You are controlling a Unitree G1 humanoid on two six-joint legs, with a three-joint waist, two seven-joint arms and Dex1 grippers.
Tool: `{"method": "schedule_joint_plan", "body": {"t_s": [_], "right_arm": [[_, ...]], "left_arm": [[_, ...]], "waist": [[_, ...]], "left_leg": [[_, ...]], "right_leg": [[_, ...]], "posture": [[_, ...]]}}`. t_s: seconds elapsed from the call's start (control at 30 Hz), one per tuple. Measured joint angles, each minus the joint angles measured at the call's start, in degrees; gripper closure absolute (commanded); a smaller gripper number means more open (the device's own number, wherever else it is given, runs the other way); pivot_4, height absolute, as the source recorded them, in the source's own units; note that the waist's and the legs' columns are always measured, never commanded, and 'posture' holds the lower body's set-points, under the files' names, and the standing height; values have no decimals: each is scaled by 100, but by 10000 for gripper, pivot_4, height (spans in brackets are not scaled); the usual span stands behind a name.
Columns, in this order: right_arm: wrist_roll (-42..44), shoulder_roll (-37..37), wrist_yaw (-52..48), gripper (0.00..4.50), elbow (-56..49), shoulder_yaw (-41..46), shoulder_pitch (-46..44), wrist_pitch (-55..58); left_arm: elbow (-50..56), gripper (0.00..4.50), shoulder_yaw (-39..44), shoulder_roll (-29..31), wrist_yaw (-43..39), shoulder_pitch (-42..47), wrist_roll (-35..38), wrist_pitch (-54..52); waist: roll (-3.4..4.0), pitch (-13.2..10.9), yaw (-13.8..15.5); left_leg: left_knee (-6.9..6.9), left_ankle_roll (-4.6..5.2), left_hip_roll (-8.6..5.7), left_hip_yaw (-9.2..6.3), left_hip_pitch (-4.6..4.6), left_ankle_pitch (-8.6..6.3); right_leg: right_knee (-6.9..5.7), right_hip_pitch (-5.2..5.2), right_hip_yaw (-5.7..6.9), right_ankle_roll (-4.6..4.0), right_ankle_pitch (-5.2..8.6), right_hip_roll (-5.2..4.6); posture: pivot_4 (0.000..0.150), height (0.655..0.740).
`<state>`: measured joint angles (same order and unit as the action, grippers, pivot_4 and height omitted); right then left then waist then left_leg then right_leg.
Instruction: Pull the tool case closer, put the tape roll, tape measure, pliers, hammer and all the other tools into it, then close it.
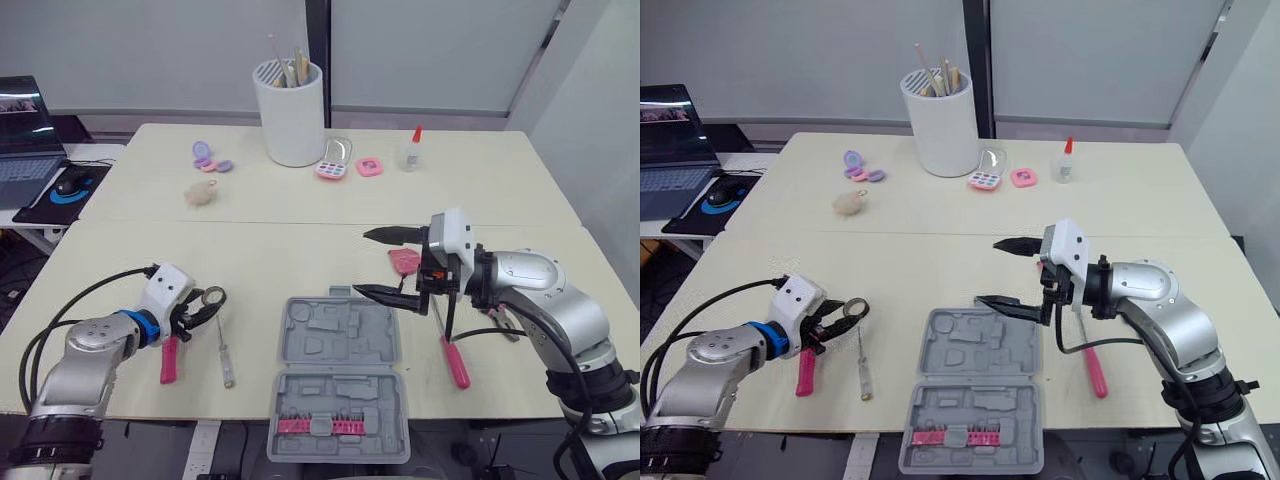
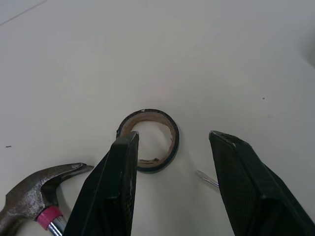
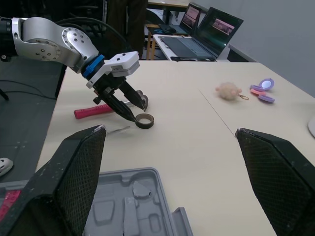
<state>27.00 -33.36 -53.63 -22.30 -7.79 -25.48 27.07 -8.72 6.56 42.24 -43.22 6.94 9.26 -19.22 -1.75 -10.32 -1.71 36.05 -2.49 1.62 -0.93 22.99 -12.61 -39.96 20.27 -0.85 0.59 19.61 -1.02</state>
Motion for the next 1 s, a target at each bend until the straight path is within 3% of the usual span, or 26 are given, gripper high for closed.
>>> {"method": "schedule_joint_plan", "body": {"t_s": [0.43,0.53,0.73,1.0], "right_arm": [[-41,-40,16,0,1,106,-1,-27],[-41,-43,16,0,1,106,-1,-23],[-45,-56,16,0,1,105,-18,-19],[-45,-65,28,0,1,105,-42,-17]], "left_arm": [[-680,21911,-386,-447,497,628,-443,-50],[-764,27402,-389,-488,510,714,-461,-75],[-882,44861,-383,-572,549,858,-430,-272],[-704,44861,-316,-549,548,713,-367,-327]], "waist": [[-1,0,5],[-1,0,4],[-1,1,-4],[-1,1,-8]], "left_leg": [[1,0,-2,-2,1,0],[1,-1,-2,-2,1,0],[2,-1,-2,-1,-5,0],[1,-1,-2,0,-3,0]], "right_leg": [[1,-2,2,0,0,0],[1,-2,2,0,0,0],[-2,-5,0,1,0,1],[0,-5,-1,1,0,1]], "posture": [[1500,7400],[1500,7400],[1500,7400],[1500,7400]]}}
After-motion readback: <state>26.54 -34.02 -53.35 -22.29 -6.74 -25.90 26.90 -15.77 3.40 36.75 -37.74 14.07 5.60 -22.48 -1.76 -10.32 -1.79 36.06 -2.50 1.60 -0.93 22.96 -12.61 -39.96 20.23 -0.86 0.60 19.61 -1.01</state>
